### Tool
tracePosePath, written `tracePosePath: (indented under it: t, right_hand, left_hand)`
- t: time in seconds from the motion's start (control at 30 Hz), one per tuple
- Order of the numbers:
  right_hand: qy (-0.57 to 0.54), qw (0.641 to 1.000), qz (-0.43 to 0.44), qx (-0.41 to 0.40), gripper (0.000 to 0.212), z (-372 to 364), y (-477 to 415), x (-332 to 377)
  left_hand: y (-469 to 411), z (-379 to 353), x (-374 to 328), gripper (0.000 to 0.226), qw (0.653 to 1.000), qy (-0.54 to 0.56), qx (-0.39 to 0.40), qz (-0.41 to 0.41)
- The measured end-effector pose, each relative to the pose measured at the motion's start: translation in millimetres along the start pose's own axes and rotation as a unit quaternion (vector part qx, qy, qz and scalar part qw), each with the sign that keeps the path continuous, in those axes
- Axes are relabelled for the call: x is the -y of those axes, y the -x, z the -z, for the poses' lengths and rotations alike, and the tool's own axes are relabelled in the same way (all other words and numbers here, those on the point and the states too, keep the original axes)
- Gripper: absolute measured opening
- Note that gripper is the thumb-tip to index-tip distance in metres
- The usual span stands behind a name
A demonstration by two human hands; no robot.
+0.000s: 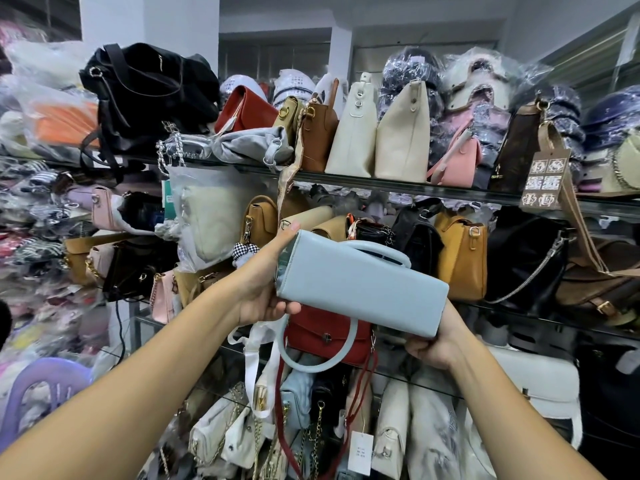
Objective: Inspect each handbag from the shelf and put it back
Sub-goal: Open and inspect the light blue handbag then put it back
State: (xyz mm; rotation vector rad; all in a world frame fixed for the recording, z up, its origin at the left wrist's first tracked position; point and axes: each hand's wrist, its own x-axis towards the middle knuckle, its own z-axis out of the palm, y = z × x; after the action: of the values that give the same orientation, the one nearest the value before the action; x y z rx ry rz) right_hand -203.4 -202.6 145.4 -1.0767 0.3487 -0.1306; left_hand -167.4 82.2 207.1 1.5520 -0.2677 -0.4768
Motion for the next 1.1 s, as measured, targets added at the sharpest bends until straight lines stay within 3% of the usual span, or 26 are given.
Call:
tracePosePath:
  t: [0.2,0.7,1.1]
  right_hand:
    - [0.01,1.0,0.001,-0.006,0.061,-6,12,3]
    - [0.015,1.0,-0.016,-0.006,0.048,-29,25,11]
    - [0.07,0.997,0.007,0.022,0.057,-57,51,18]
  left_hand:
    - [-9,12,4,0.078,0.999,0.03,0.017,0.035]
    - [-27,34,13,0.066,0.988,0.133,0.044,0.073]
    - [-38,50,30,0.064,0.976,0.193,0.028,0.101]
